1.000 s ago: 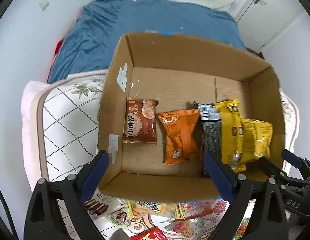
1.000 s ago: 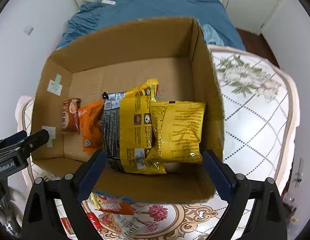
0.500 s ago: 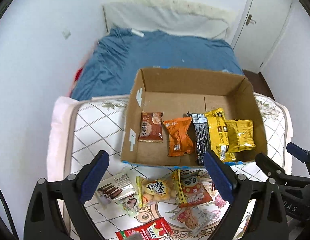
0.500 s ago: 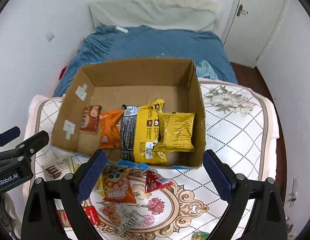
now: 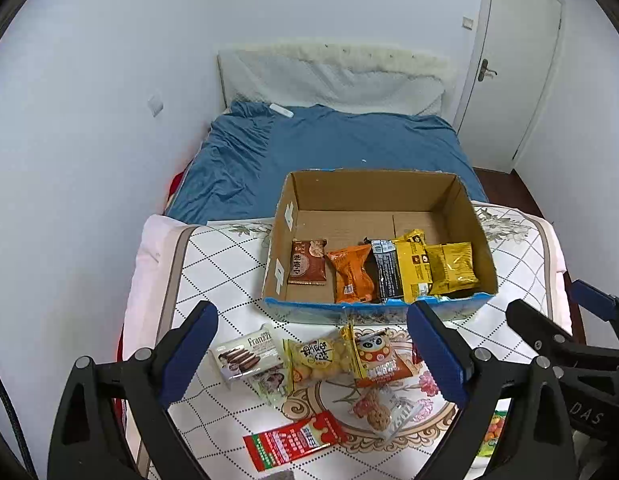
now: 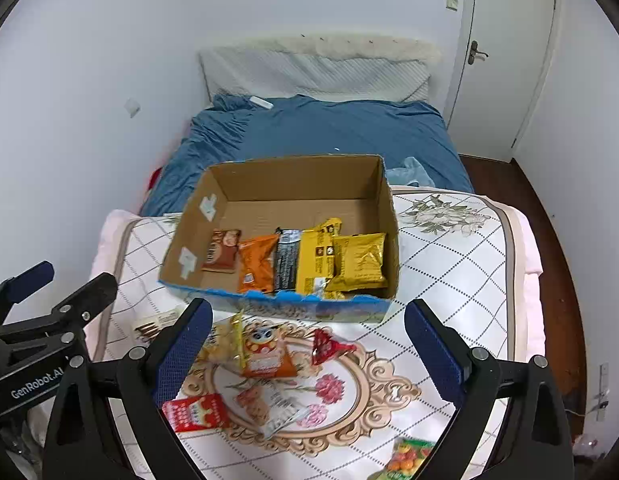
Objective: Organize snacks
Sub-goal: 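Withdraw both tools from the box toward the remaining snacks, then grasp the red spicy packet with the left tool while the right tool grasps the candy bag, then carry the red spicy packet and candy bag into the box and release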
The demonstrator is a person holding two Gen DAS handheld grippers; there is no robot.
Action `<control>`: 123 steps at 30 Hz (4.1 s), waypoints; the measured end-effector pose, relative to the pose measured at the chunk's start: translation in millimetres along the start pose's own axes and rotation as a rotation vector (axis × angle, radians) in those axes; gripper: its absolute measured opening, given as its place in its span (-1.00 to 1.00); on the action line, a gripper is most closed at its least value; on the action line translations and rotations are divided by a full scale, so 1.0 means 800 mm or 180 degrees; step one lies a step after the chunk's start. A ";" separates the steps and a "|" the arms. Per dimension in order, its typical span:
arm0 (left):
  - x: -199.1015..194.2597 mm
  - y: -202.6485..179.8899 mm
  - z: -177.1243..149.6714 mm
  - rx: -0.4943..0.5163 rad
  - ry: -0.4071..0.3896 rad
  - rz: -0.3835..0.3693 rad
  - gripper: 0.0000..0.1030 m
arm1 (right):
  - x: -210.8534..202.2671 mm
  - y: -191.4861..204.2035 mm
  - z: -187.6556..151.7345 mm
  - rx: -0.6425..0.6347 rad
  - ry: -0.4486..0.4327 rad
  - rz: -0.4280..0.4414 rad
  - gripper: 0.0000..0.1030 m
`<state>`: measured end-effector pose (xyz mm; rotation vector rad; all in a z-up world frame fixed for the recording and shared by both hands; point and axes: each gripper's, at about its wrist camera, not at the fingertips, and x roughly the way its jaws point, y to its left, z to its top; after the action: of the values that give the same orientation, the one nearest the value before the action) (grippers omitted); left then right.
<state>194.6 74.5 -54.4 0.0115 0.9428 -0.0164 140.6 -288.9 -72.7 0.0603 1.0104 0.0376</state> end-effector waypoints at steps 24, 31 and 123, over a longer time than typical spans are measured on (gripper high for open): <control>0.053 0.014 -0.167 0.0115 0.0956 0.0134 0.88 | 0.068 -0.168 -0.204 0.1253 0.1239 0.0022 0.92; 0.105 -0.002 -0.200 0.0312 0.1300 0.0123 0.88 | 0.129 -0.216 -0.264 0.1614 0.1651 -0.0152 0.92; 0.126 -0.041 0.007 -0.0215 0.1254 -0.1455 0.07 | 0.124 -0.045 -0.051 0.0807 0.1120 0.0814 0.07</control>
<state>258.0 40.8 -132.6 -0.2720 1.3229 -0.4178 159.2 -317.9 -180.9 0.4266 1.3502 0.1577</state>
